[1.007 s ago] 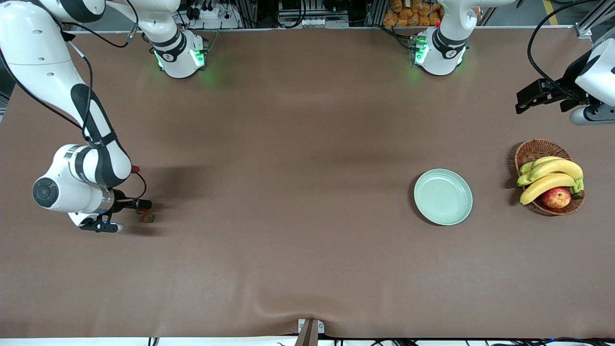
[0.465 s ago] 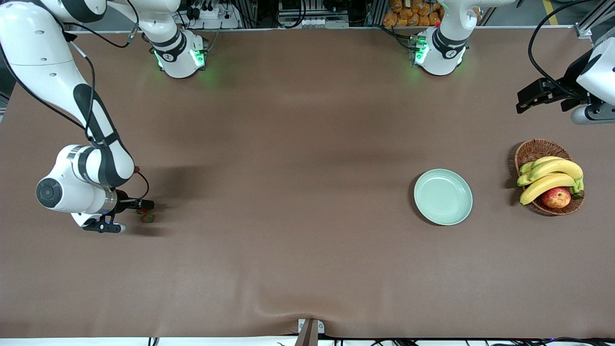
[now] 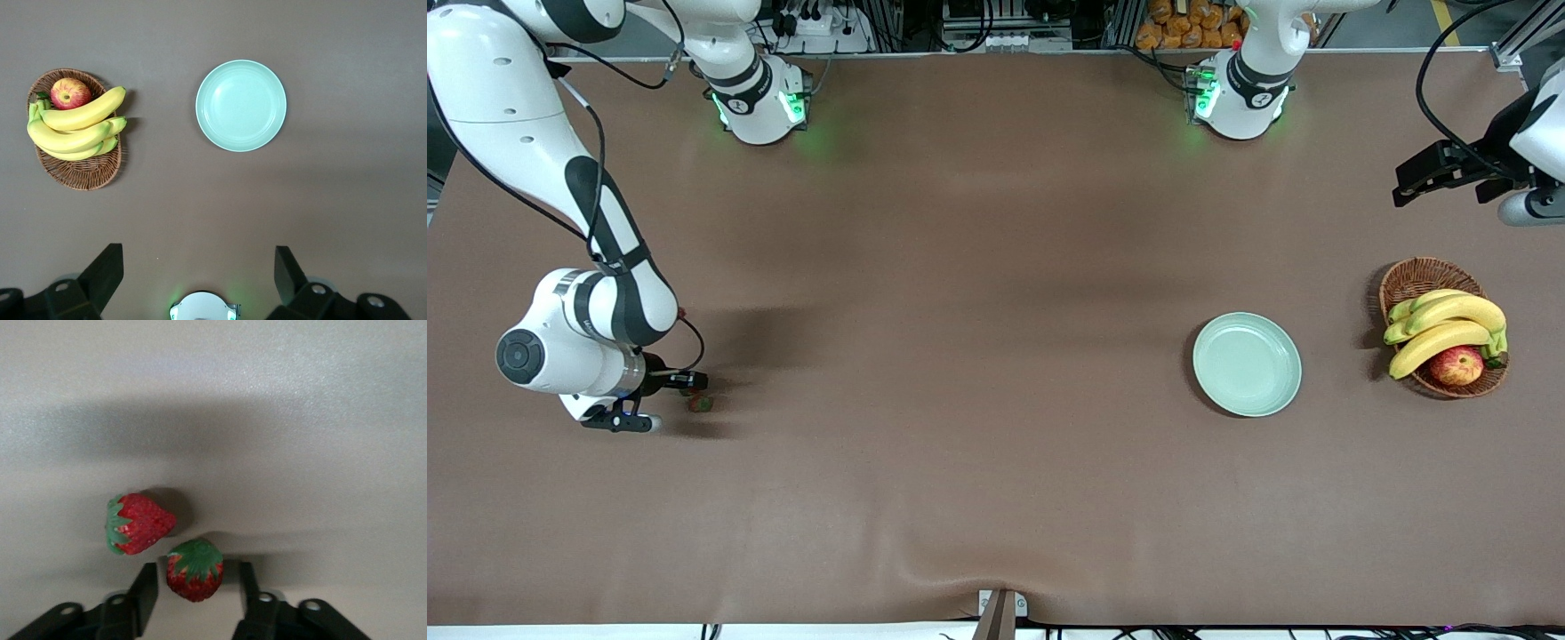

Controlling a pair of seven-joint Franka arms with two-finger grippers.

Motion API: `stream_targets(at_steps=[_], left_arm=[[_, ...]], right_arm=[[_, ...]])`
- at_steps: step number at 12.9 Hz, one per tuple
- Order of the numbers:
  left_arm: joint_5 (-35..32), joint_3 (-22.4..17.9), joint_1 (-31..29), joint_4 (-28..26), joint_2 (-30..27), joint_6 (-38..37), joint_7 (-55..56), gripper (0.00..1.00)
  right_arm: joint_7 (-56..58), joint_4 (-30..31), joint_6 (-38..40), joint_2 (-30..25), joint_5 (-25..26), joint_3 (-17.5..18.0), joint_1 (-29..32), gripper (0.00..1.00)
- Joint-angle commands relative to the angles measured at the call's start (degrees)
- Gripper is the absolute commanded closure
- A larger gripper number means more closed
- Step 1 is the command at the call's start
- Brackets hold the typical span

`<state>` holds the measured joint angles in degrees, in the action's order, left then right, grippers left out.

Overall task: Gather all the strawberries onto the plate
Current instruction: 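Close the right gripper on one strawberry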

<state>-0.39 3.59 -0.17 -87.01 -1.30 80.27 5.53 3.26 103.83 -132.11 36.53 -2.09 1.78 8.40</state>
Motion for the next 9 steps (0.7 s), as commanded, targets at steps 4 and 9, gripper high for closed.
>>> stream_targets(at_steps=[4,9], left_arm=[[-0.1,0.2,-0.8,0.4,-0.6,-2.5,-1.3,0.0],[-0.1,0.2,-1.0,0.4,-0.5,-2.6,-1.3,0.0]], right_arm=[[0.3,-0.7,0.4,-0.6,-0.7,0.0,-0.4,0.99],[6.0,-0.6,4.8,-5.4,-0.6,0.0,0.1,0.99]])
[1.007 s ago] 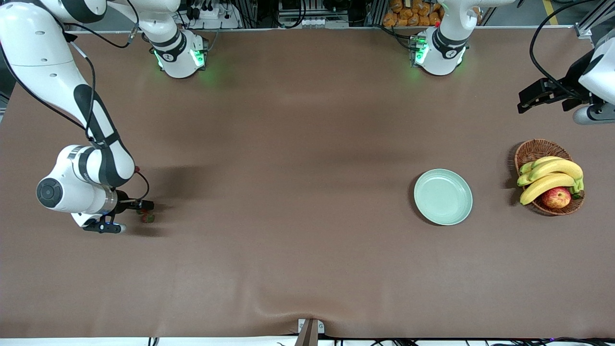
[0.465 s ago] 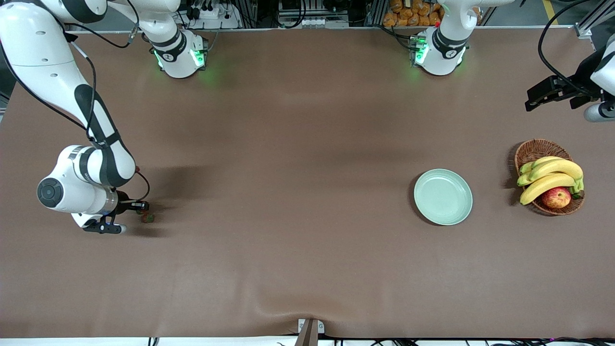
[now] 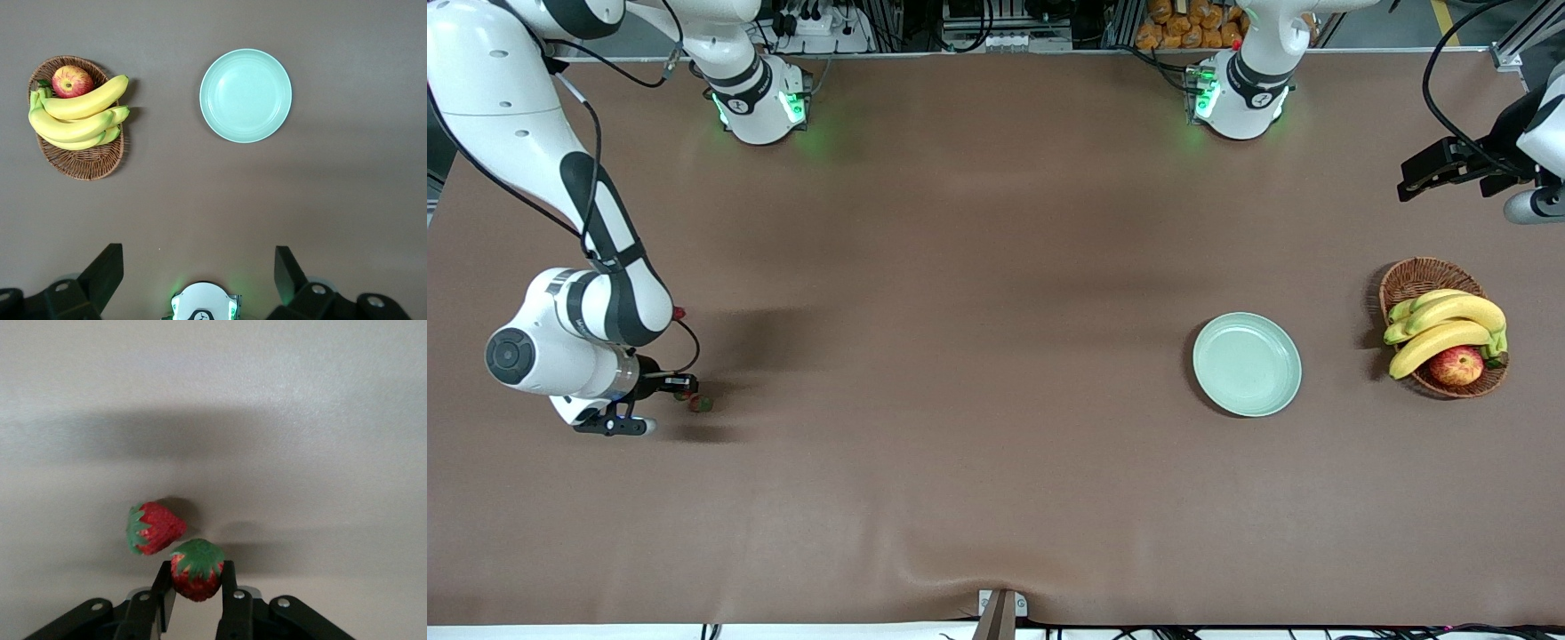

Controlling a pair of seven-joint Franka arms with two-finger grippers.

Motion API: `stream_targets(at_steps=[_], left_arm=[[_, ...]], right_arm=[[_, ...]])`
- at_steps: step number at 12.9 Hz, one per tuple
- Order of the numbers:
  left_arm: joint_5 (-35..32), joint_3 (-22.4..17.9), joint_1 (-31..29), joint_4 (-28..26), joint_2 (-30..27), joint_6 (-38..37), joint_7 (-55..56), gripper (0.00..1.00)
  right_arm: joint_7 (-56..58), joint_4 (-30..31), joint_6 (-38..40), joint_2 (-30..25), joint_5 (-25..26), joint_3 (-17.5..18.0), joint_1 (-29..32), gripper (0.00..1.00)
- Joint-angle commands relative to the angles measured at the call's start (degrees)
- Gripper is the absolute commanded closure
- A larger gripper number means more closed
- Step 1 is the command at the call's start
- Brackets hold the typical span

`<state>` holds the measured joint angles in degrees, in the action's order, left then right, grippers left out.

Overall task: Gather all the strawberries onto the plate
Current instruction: 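Carry the strawberry with the right gripper toward the table middle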

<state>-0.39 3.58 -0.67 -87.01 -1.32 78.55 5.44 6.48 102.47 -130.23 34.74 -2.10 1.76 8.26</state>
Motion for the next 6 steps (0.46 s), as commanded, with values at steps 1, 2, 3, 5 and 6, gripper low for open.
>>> stream_targets(at_steps=[1,2,3,5,6], left_arm=[[-0.1,0.2,-0.4,0.4,-0.5,-0.9,-1.2,0.0],[-0.1,0.2,-0.5,0.3,-0.6,-0.9,-1.4,0.0],[-0.1,0.1,-0.5,0.4,-0.5,-0.9,-1.8,0.0],[-0.1,0.2,-0.6,0.4,-0.5,-0.9,-1.9,0.0],[-0.1,0.2,-0.6,0.4,-0.5,-0.9,-1.9,0.0]], right_arm=[[4.7,0.7,5.0,-5.4,-0.6,0.1,0.4,0.99],[6.9,0.7,6.9,-7.3,-0.6,0.1,0.3,0.99],[8.6,0.6,8.7,-9.1,-0.7,0.3,-0.2,1.0],[9.3,-0.2,11.3,-11.9,-0.6,2.3,-1.8,1.0],[9.3,-1.5,12.5,-12.2,-0.6,3.2,-3.1,1.0]])
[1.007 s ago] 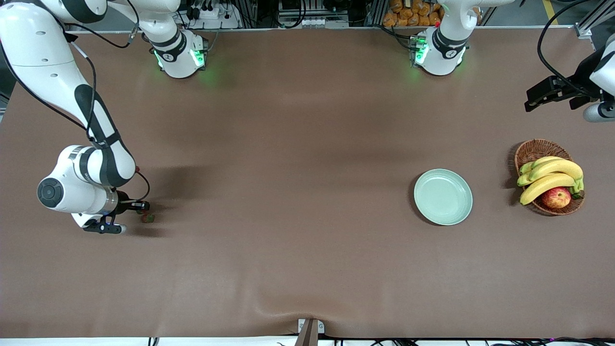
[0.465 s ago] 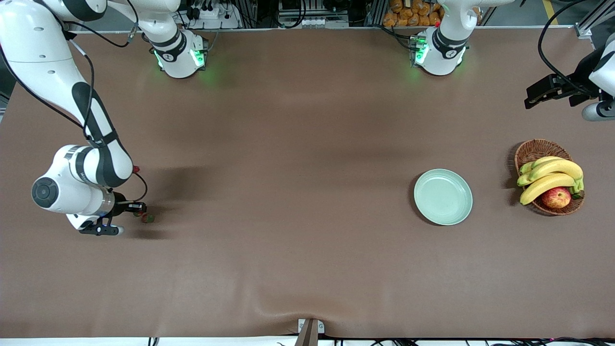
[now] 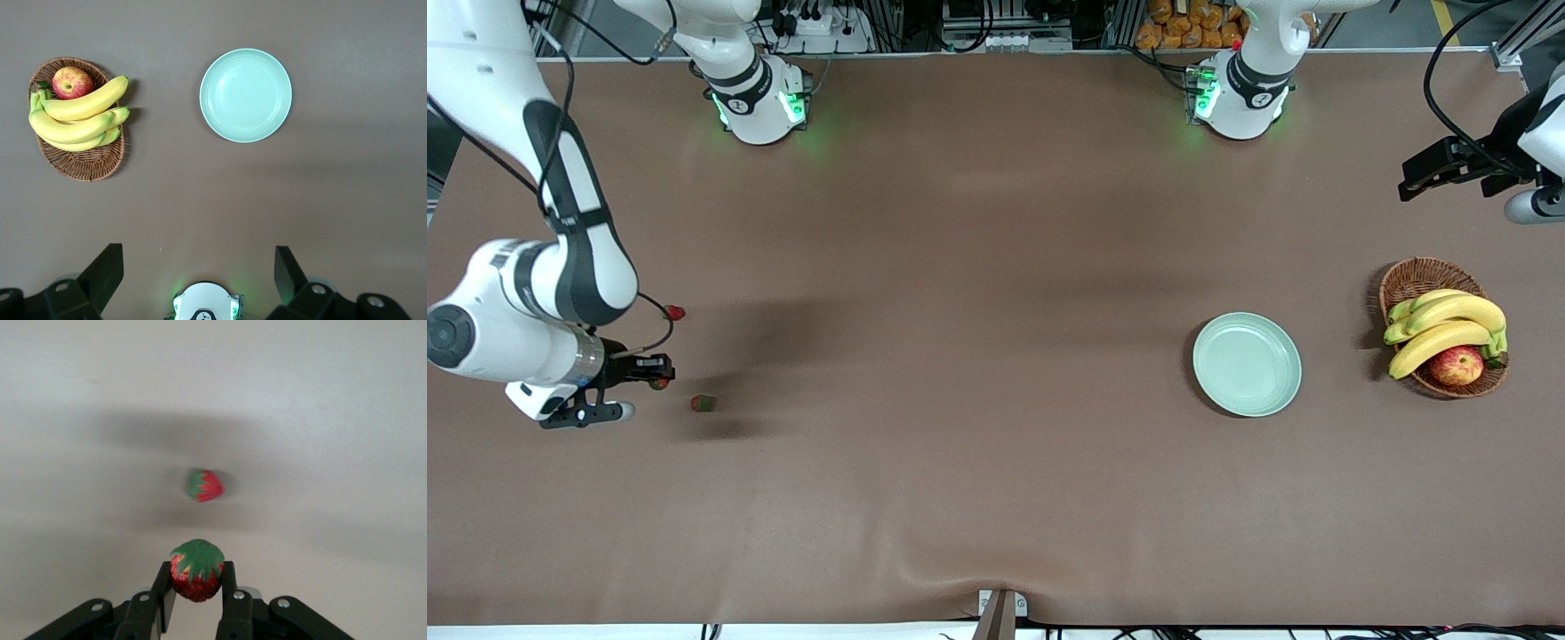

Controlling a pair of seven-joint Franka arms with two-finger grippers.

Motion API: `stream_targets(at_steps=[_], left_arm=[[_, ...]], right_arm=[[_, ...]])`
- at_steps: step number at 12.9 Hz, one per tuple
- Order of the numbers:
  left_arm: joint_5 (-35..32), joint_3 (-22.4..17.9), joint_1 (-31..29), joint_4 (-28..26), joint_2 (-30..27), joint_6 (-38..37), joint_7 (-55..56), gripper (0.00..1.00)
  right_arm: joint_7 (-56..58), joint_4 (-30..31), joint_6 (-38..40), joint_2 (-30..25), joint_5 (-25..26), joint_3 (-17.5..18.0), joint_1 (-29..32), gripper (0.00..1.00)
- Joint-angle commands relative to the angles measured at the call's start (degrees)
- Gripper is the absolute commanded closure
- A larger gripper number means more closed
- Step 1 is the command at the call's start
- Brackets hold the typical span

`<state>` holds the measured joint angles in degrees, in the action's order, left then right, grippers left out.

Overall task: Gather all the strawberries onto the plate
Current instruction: 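Carry the strawberry with the right gripper toward the table middle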

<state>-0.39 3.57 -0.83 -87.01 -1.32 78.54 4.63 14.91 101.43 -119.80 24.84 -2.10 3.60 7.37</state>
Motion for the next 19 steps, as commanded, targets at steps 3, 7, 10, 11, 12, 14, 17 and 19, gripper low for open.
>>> stream_targets(at_steps=[3,7,10,11,12,14,17,19], left_arm=[[-0.1,0.2,-0.6,0.3,-0.4,-0.8,-1.3,0.0],[-0.1,0.3,-1.4,0.3,-0.6,-0.9,-1.5,0.0],[-0.1,0.6,-1.5,0.3,-0.7,-0.9,-1.5,0.0],[-0.1,0.4,-1.5,0.3,-0.7,-0.9,-1.5,0.0],[0.2,0.3,-1.7,0.3,-0.6,-0.9,-1.5,0.0],[0.5,0.4,-1.7,0.3,-0.5,-0.9,-1.4,0.0],[0.6,0.3,-1.8,0.3,-0.3,-0.8,-1.5,0.0],[0.8,0.6,-1.3,0.2,0.4,-0.8,-0.7,0.0]], right_arm=[[0.0,-3.3,2.5,-2.1,-0.7,1.7,-8.7,1.0],[-3.6,-8.2,2.3,-0.8,-3.9,1.6,-15.0,1.0],[-12.1,-8.7,-4.4,1.3,-3.8,1.6,-21.5,1.0],[-15.0,-8.7,-6.7,2.3,-4.0,1.7,-23.3,1.0],[-18.7,-8.9,-8.3,3.3,-3.9,1.6,-26.0,1.0],[-24.8,-9.8,-11.4,5.3,-3.8,1.6,-29.8,1.0],[-30.1,-10.1,-16.6,7.8,-4.0,1.6,-34.8,1.0],[-35.1,-10.3,-19.4,9.9,-3.6,1.6,-38.7,1.0]])
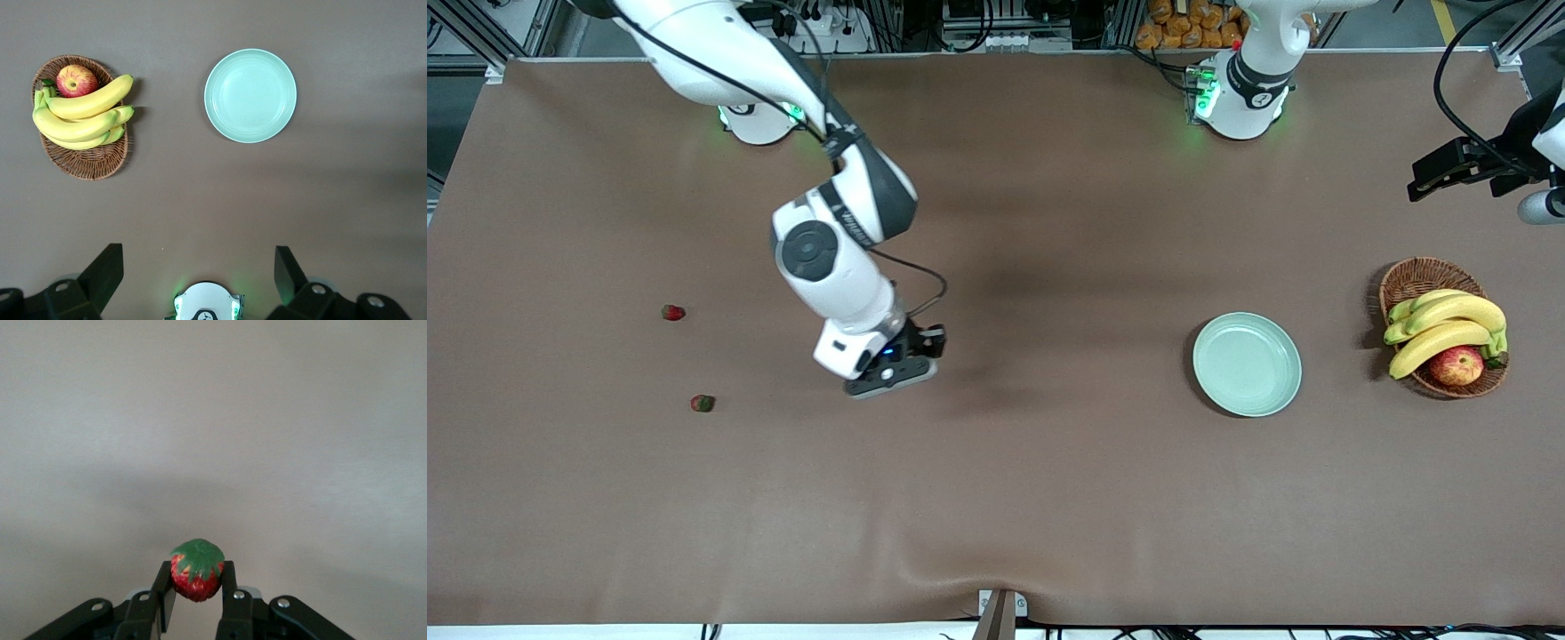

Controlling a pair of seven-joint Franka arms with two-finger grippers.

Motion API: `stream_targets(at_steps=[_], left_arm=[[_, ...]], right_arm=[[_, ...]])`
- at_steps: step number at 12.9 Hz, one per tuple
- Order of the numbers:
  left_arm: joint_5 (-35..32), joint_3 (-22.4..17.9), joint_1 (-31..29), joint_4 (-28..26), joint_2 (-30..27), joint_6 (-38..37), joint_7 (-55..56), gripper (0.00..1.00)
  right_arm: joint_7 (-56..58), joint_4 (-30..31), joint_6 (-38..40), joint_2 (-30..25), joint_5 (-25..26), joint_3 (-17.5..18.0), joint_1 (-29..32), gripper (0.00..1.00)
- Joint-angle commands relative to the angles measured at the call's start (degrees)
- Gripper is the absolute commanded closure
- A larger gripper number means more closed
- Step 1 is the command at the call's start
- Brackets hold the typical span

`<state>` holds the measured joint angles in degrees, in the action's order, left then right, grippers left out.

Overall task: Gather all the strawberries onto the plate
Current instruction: 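Carry the strawberry with the right gripper toward the table middle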

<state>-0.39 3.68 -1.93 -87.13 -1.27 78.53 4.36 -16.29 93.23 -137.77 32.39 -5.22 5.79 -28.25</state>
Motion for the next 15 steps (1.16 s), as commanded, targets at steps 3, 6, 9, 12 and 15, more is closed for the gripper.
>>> stream_targets(at_steps=[3,6,9,12,15], left_arm=[[0.7,0.8,0.3,0.3,0.5,-0.5,0.0,0.0],[0.7,0.8,0.2,0.3,0.9,-0.4,0.0,0.0],[0.8,0.8,0.3,0.4,1.3,0.6,0.0,0.0],[0.8,1.5,0.4,0.4,1.3,0.8,0.1,0.0],[0.8,1.7,0.3,0.3,1.4,0.8,0.2,0.0]], right_arm=[[-7.2,-4.5,-5.2,5.8,-0.1,-0.7,-8.0,1.0],[-7.1,-4.6,-10.0,9.3,0.3,-1.0,-11.8,0.99],[-7.0,-4.9,-14.8,13.2,1.7,-1.0,-13.8,0.97],[-7.0,-6.2,-15.0,15.1,1.9,-1.1,-14.6,0.88],[-7.0,-6.7,-15.0,15.6,2.1,-1.2,-14.6,0.0]])
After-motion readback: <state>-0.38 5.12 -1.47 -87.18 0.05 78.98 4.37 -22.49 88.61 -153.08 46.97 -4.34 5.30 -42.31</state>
